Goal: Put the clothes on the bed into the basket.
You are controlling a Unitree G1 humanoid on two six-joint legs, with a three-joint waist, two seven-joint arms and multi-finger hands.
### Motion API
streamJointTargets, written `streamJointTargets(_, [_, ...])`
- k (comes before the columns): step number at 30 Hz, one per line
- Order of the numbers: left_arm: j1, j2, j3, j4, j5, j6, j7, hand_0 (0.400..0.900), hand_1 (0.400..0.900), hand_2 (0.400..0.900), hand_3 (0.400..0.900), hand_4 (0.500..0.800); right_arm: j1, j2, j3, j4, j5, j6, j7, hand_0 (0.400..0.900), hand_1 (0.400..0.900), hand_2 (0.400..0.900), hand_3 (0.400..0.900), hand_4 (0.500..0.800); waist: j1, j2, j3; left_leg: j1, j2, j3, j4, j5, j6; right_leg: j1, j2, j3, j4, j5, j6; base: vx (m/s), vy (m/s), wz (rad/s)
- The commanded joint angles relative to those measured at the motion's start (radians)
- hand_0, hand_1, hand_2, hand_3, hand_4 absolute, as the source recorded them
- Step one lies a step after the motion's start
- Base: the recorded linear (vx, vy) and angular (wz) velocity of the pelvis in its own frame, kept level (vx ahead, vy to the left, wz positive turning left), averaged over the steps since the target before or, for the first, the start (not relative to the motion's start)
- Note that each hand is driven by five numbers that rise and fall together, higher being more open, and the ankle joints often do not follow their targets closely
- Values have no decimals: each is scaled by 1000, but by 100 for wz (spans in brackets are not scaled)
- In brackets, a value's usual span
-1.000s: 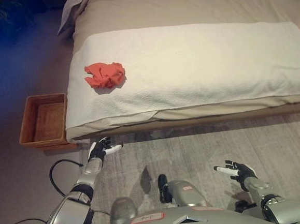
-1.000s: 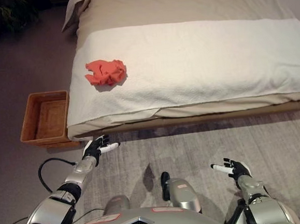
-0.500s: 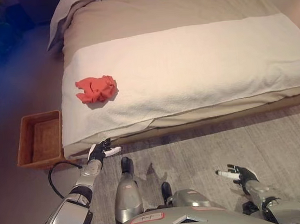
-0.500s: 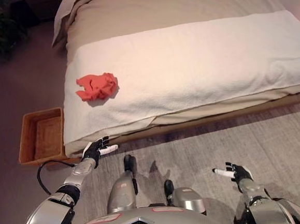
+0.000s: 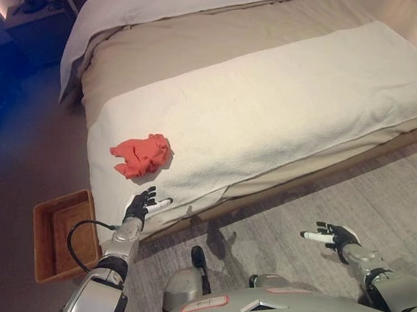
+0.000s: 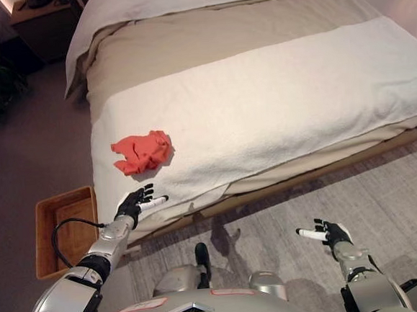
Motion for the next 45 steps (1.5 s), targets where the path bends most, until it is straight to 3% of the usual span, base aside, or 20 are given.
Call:
streamJointTargets(1, [-79,48,8,-122,27,-59,5,900,900,900,900,800,-13,-60,-4,-6,3,-27,-14,900,900,900,900,800,11,-31,-27,-96,6,-46,73,29,-6,-22,-84,-45,210,384,81,78,251,22])
streamJointTargets(2, [-84,49,1,-132,29,-58,3,900,900,900,900,800,-13,-61,-6,-8,7,-28,-14,900,900,900,900,800,0,-23,-13,-68,-4,-51,65,20,6,-50,-85,-42,265,434,69,66,255,22])
streamJointTargets(4, [-93,54,-10,-133,42,-54,1,900,900,900,900,800,-8,-62,-6,-6,6,-23,-12,900,900,900,900,800,-19,-3,10,-5,-16,-66,40,-2,19,-137,-95,-66,340,459,44,108,247,20])
streamJointTargets(7, [-118,49,-12,-108,39,-58,0,900,900,900,900,800,-6,-67,-4,16,9,-24,-10,900,900,900,900,800,-55,8,35,46,-38,-115,27,-29,19,-241,-100,-55,295,421,20,199,97,34])
streamJointTargets(10, [-148,33,-11,-33,46,-67,2,900,900,900,900,800,1,-67,-16,50,14,-27,-8,900,900,900,900,800,-95,-6,50,94,-63,-166,37,-74,11,-279,-101,-21,114,411,41,279,-55,45])
streamJointTargets(15, [-152,19,-11,21,63,-68,-1,900,900,900,900,800,27,-61,-40,78,12,-25,-4,900,900,900,900,800,-137,-37,51,187,-81,-218,27,-143,-1,-331,-111,-40,-141,497,110,305,-35,50])
streamJointTargets(17, [-145,12,-13,28,71,-65,-5,900,900,900,900,800,38,-54,-43,75,10,-24,-3,900,900,900,900,800,-147,-51,49,216,-82,-238,27,-163,-5,-339,-104,-54,-167,527,128,239,-15,61])
streamJointTargets(20, [-139,3,-35,25,96,-58,-7,900,900,900,900,800,61,-51,-43,66,15,-23,8,900,900,900,900,800,-163,-75,43,246,-78,-273,29,-187,-12,-321,-82,-21,-131,554,140,212,-46,62])
streamJointTargets(22, [-153,0,-54,27,111,-52,-3,900,900,900,900,800,59,-52,-34,60,13,-21,11,900,900,900,900,800,-170,-79,49,256,-61,-286,33,-195,-17,-333,-58,-16,-65,522,133,117,-65,44])
streamJointTargets(23, [-167,3,-62,32,126,-44,2,900,900,900,900,800,57,-50,-30,54,9,-21,7,900,900,900,900,800,-164,-80,51,252,-51,-280,37,-195,-22,-325,-58,-49,-40,474,118,19,-71,14])
streamJointTargets(25, [-205,13,-76,50,191,-29,35,900,900,900,900,800,42,-52,-18,46,3,-19,1,900,900,900,900,800,-146,-89,47,236,-35,-270,32,-203,-33,-278,-73,-114,-60,421,103,-12,-124,0])
streamJointTargets(26, [-238,19,-84,66,228,-22,64,900,900,900,900,800,26,-56,-9,33,2,-20,-3,900,900,900,900,800,-144,-92,50,217,-24,-264,35,-201,-43,-275,-65,-119,-73,407,101,-35,-155,12])
streamJointTargets(30, [-442,10,-164,172,415,-6,244,900,900,900,900,800,-42,-85,5,-2,30,-41,-53,900,900,900,900,800,-161,-92,103,115,24,-273,56,-171,-78,-326,-57,-163,-93,401,90,-166,-133,38])
streamJointTargets(33, [-531,-27,-187,191,446,-12,318,900,900,900,900,800,-52,-87,4,-7,63,-49,-77,900,900,900,900,800,-181,-81,134,49,54,-250,59,-149,-94,-359,-82,-208,-99,398,90,-160,-77,54])
streamJointTargets(36, [-580,-21,-201,155,502,-12,390,900,900,900,900,800,-46,-75,6,10,74,-53,-87,900,900,900,900,800,-193,-73,133,27,73,-216,53,-139,-106,-384,-91,-235,-98,404,91,-35,-47,10])
streamJointTargets(40, [-572,8,-192,78,575,15,434,900,900,900,900,800,-27,-56,1,26,73,-53,-88,900,900,900,900,800,-192,-70,127,30,69,-195,52,-146,-106,-400,-89,-225,-99,415,92,29,-22,-20])
streamJointTargets(45, [-573,48,-191,102,719,82,480,900,900,900,900,800,0,-45,-5,52,63,-49,-76,900,900,900,900,800,-194,-67,109,68,66,-172,32,-158,-107,-394,-82,-215,-110,419,94,64,-9,-19])
